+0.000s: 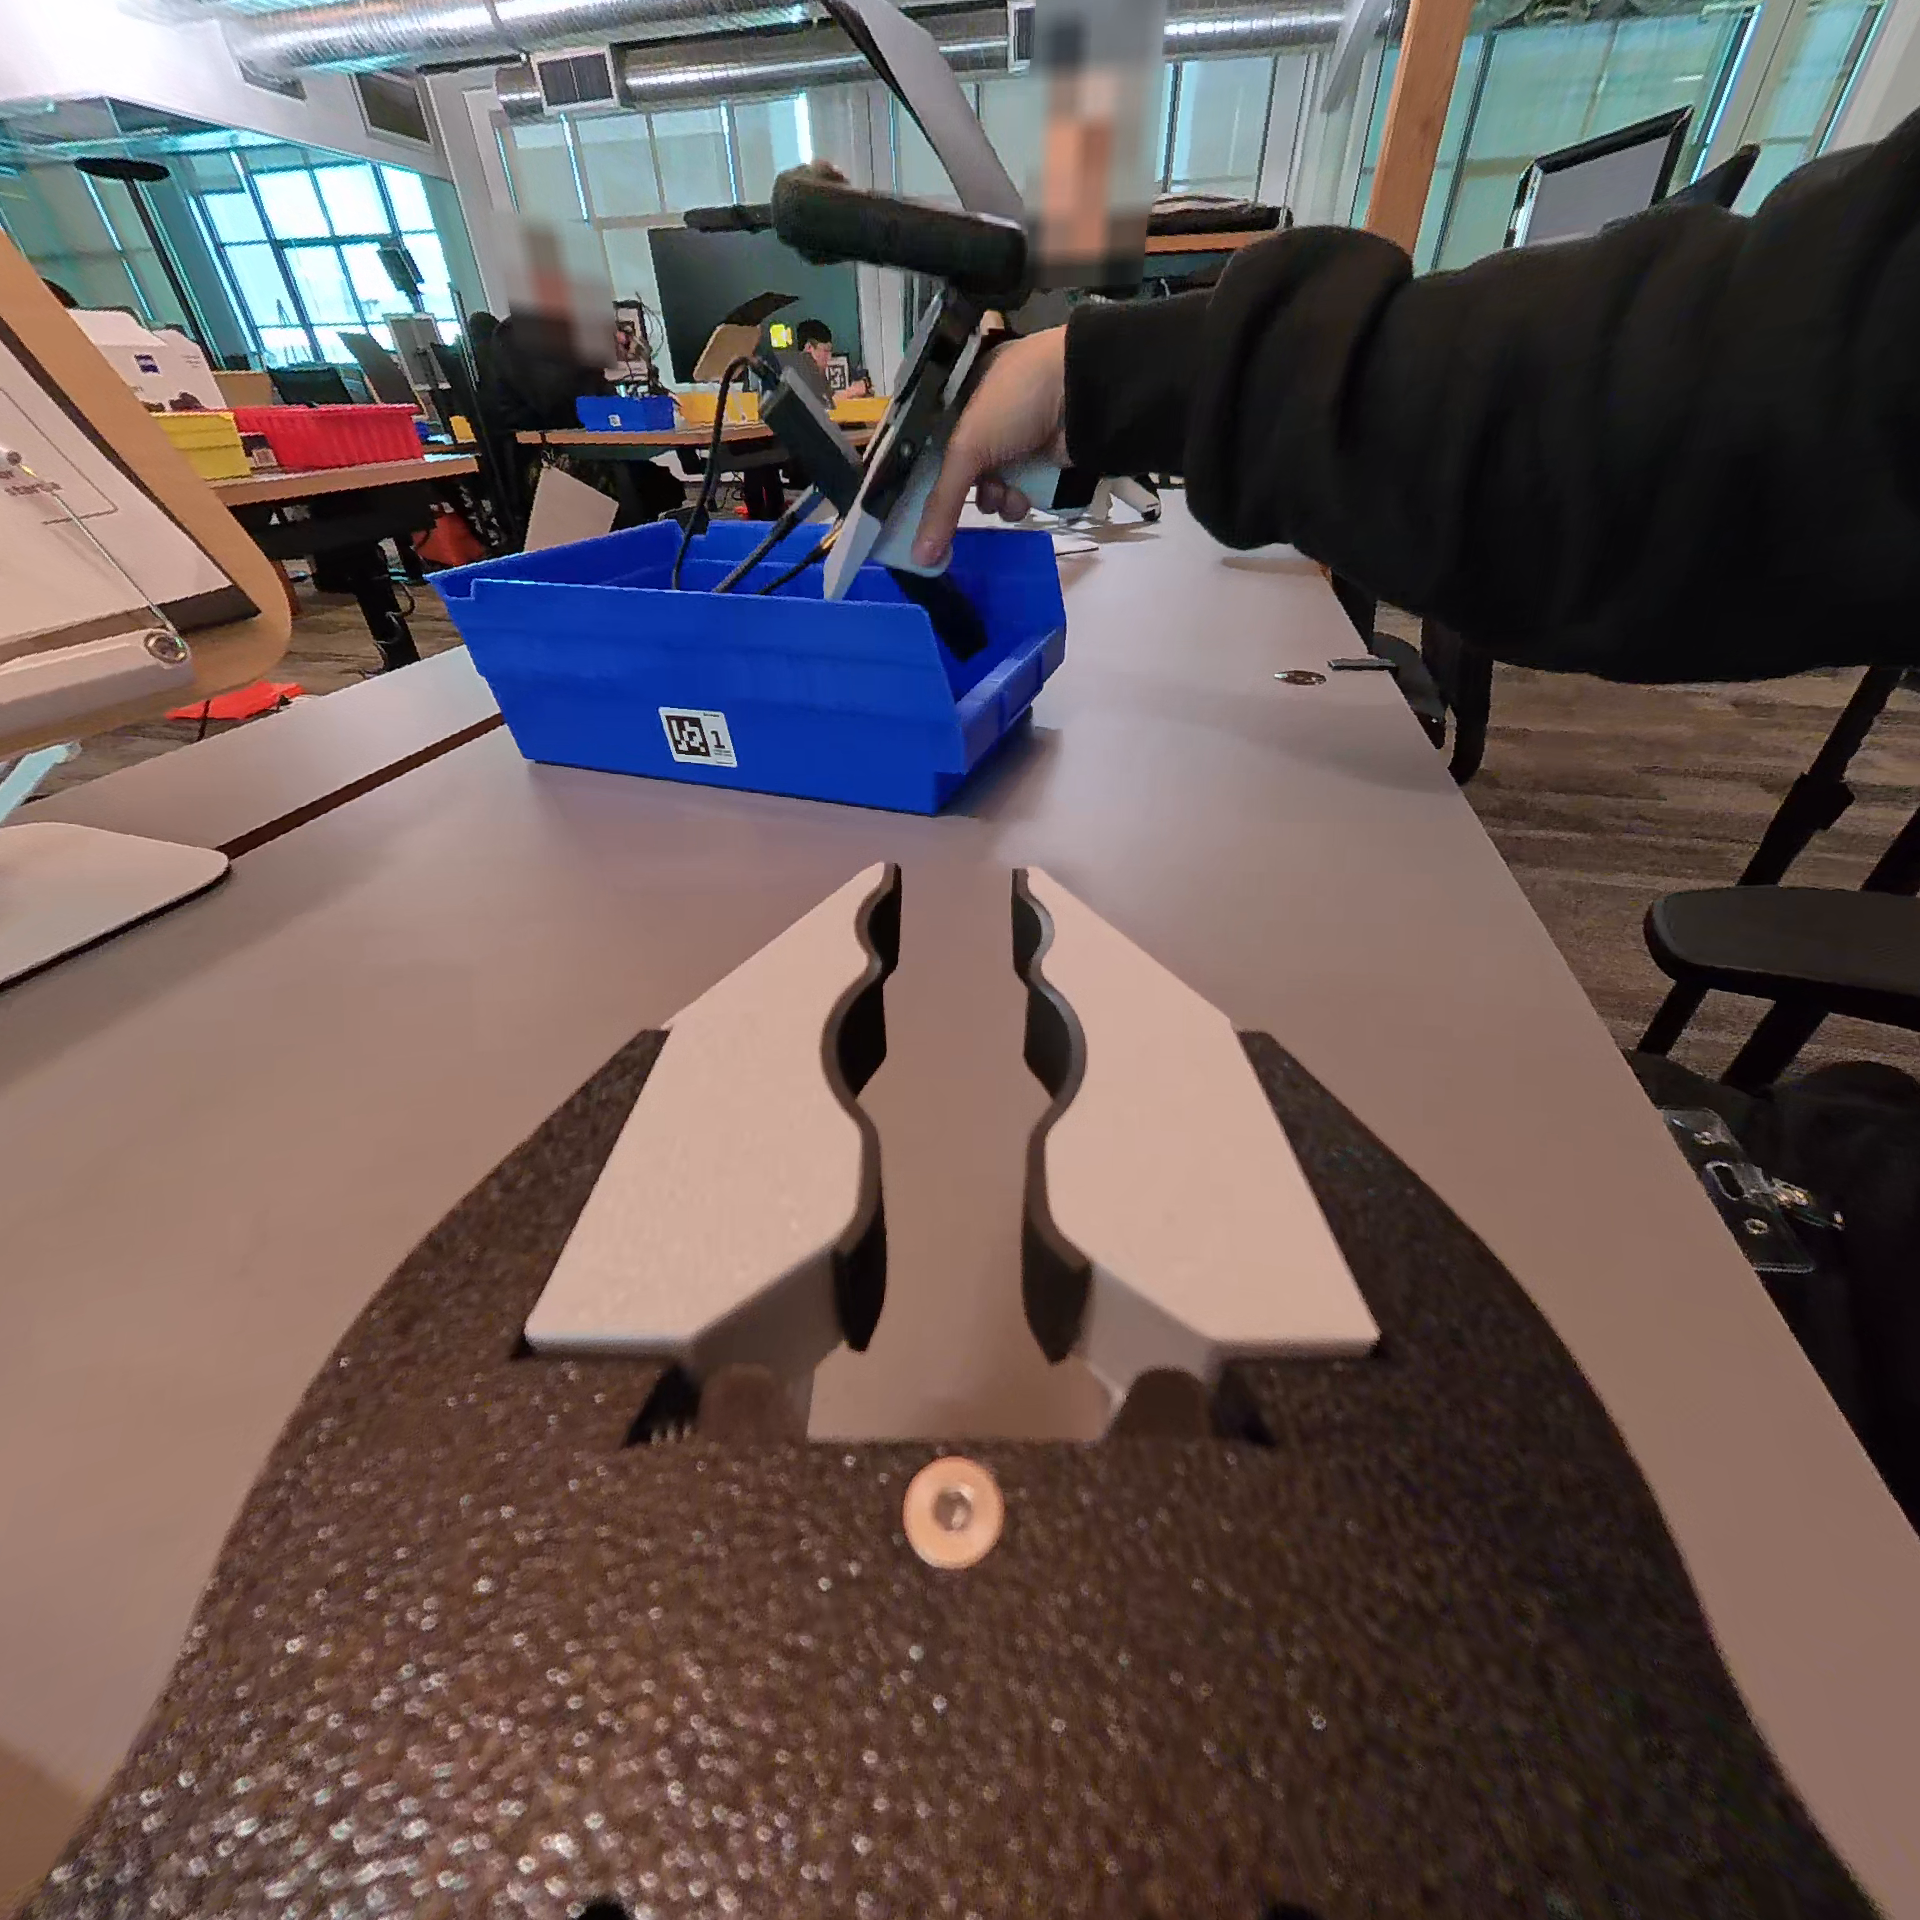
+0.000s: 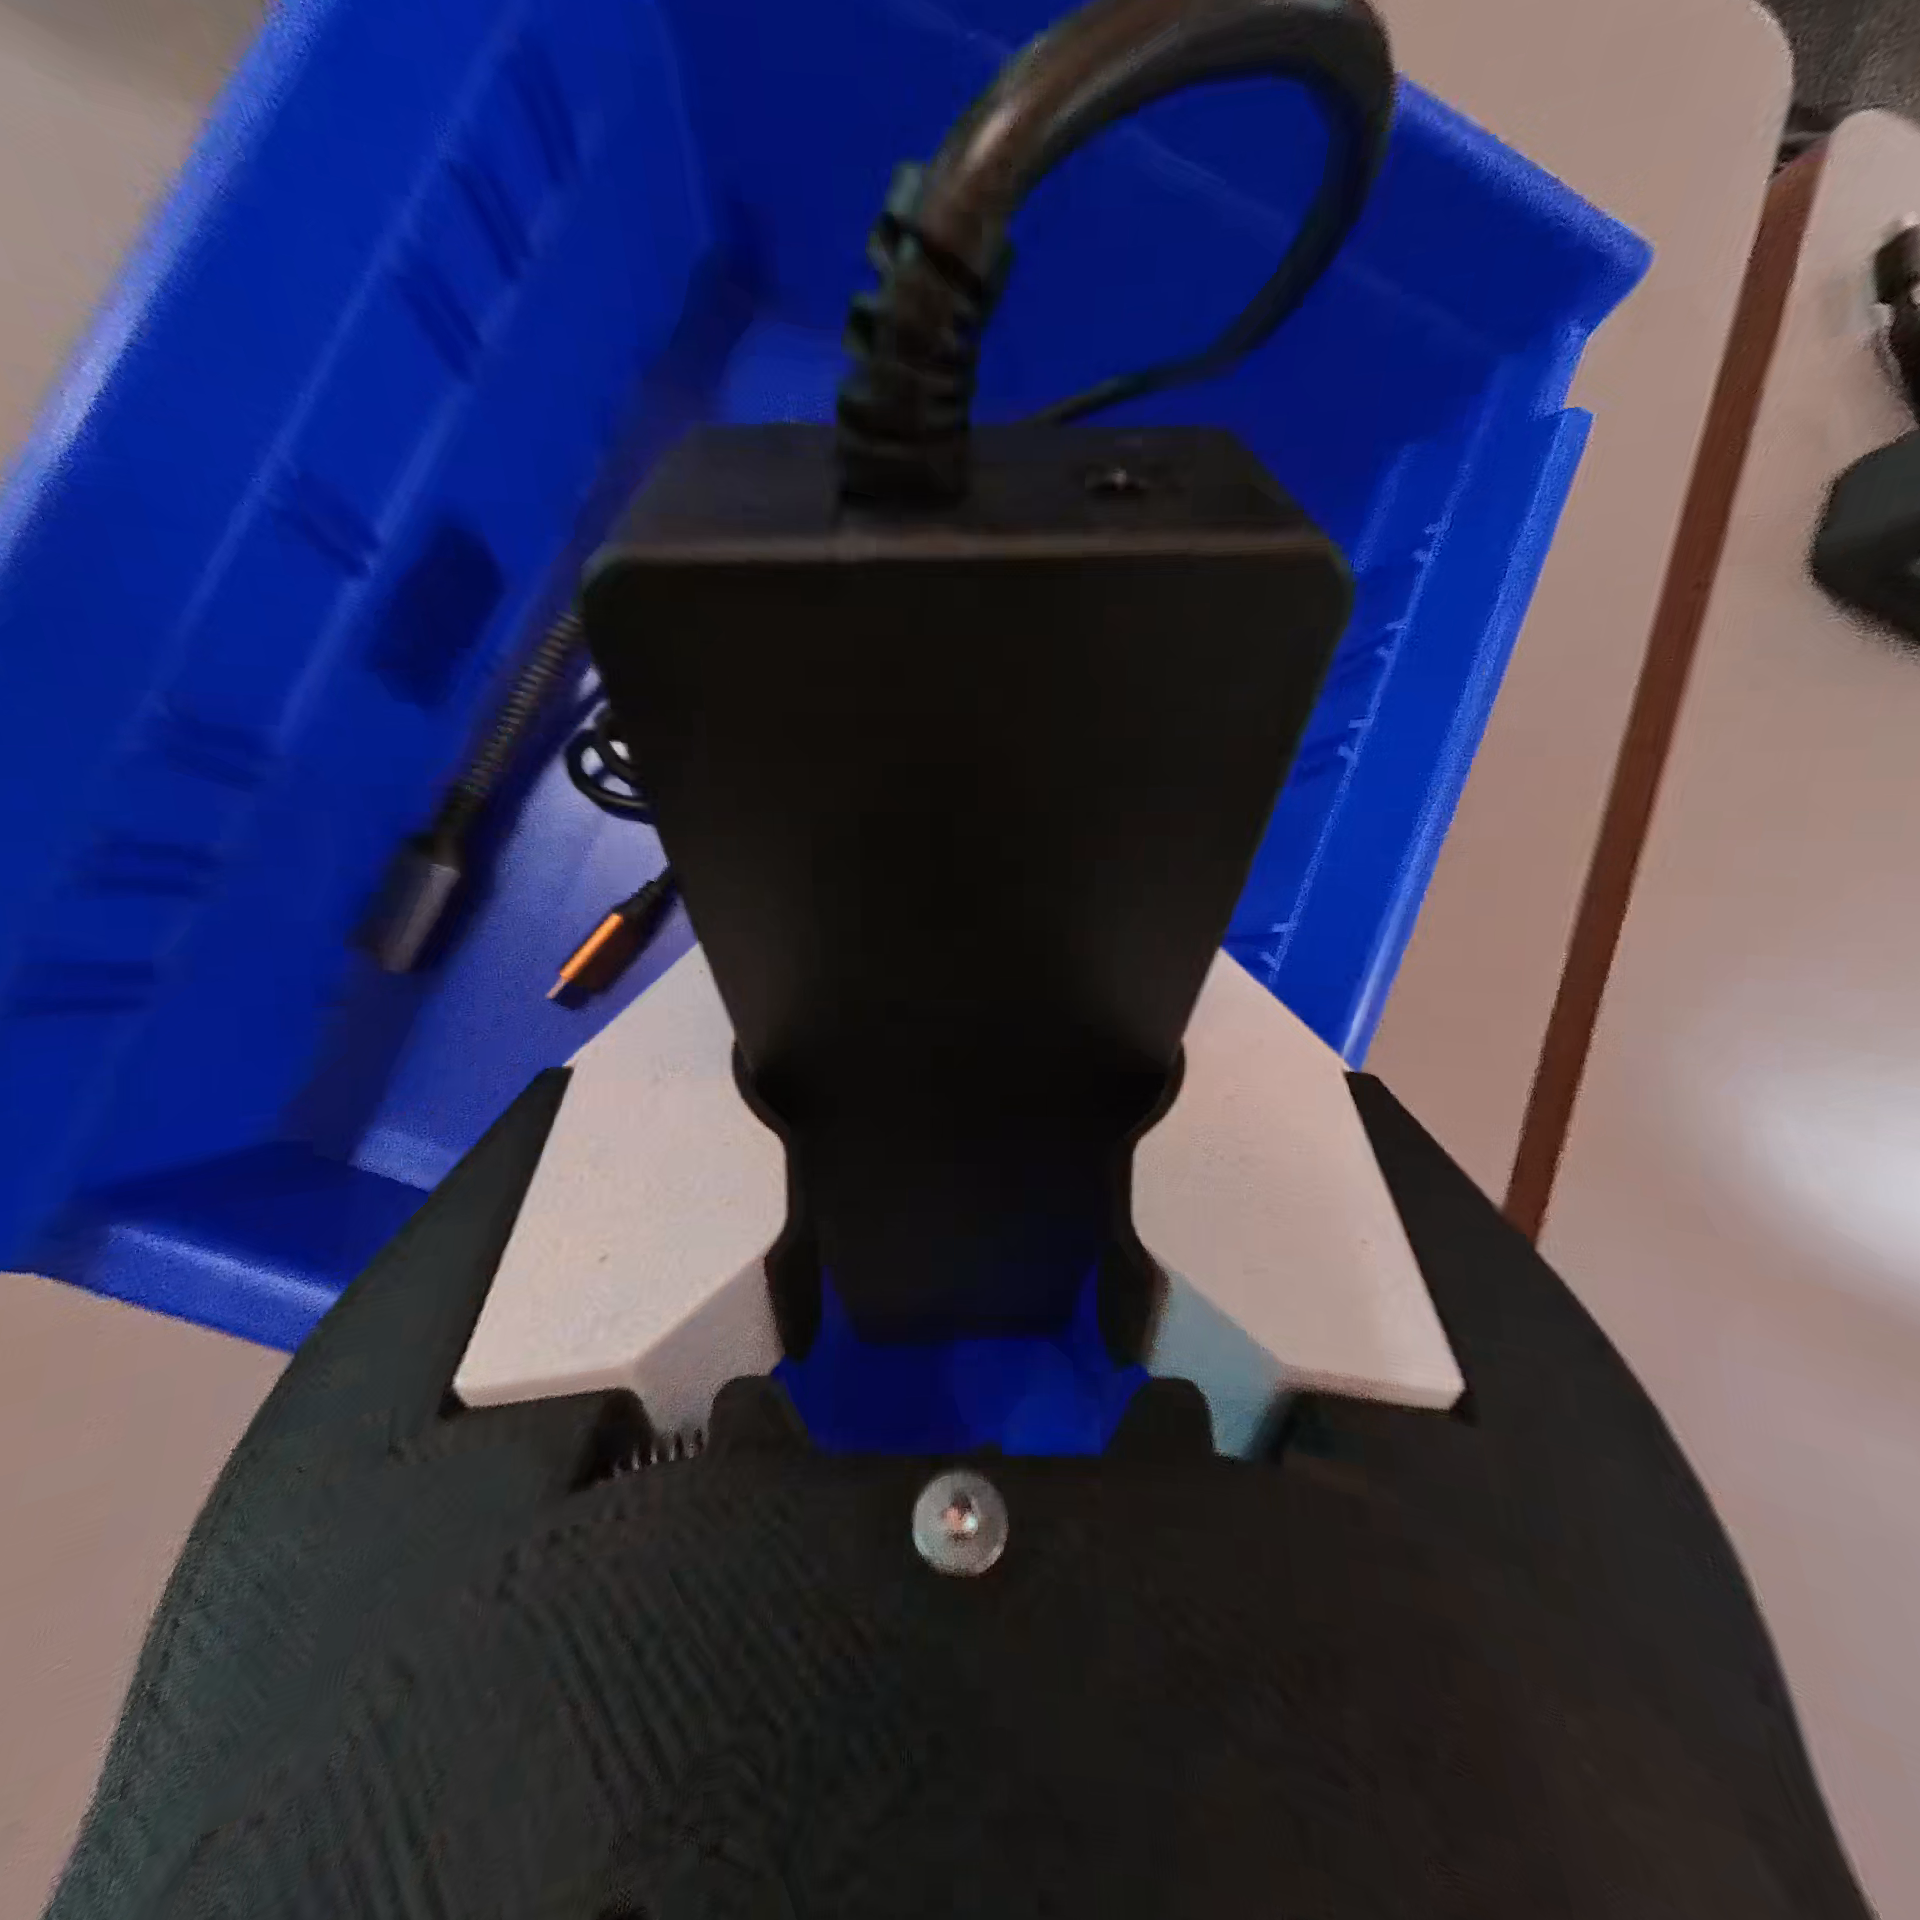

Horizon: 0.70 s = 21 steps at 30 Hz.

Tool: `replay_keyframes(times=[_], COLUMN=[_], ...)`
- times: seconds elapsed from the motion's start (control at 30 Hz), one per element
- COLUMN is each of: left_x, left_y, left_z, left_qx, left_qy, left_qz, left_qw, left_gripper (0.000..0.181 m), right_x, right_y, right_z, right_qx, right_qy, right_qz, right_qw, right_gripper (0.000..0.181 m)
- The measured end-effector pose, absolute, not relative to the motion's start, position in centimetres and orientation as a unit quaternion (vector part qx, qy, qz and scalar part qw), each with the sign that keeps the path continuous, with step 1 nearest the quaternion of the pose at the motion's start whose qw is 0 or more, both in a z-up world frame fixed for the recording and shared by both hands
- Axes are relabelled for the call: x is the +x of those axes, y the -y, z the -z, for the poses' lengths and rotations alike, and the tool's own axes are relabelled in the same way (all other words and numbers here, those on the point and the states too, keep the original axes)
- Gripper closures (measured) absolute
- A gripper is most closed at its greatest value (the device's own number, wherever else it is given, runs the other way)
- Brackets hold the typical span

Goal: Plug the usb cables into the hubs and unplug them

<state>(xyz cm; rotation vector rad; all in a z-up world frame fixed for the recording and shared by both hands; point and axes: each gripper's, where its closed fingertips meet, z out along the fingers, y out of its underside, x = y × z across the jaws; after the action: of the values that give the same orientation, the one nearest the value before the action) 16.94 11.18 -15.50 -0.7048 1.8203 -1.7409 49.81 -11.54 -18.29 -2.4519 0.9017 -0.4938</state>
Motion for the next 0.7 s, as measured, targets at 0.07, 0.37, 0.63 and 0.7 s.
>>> replay_keyframes(times=[0.07, 0.37, 0.63, 0.7], left_x=[16.9, 16.2, 15.9, 16.5], left_y=[-11.3, -11.9, -18.5, -23.9], left_z=[15.3, 13.1, 9.5, 8.7], left_qx=[-0.261, -0.249, -0.326, -0.375], left_qy=[-0.668, -0.661, -0.689, -0.683], left_qz=[0.646, 0.649, 0.517, 0.434], left_qw=[0.262, 0.283, 0.39, 0.452], left_gripper=[0.162, 0.162, 0.159, 0.159], right_x=[50.0, 48.6, 38.9, 35.9], right_y=[12.0, 14.8, -1.3, -5.7], right_z=[18.5, 9.7, 7.9, 9.0], right_qx=[-0.899, -0.832, -0.788, -0.772], right_qy=[-0.324, -0.326, -0.186, -0.124], right_qz=[0.216, 0.43, 0.383, 0.354], right_qw=[0.2, 0.126, 0.445, 0.513], right_gripper=[0.117, 0.079, 0.084, 0.085])
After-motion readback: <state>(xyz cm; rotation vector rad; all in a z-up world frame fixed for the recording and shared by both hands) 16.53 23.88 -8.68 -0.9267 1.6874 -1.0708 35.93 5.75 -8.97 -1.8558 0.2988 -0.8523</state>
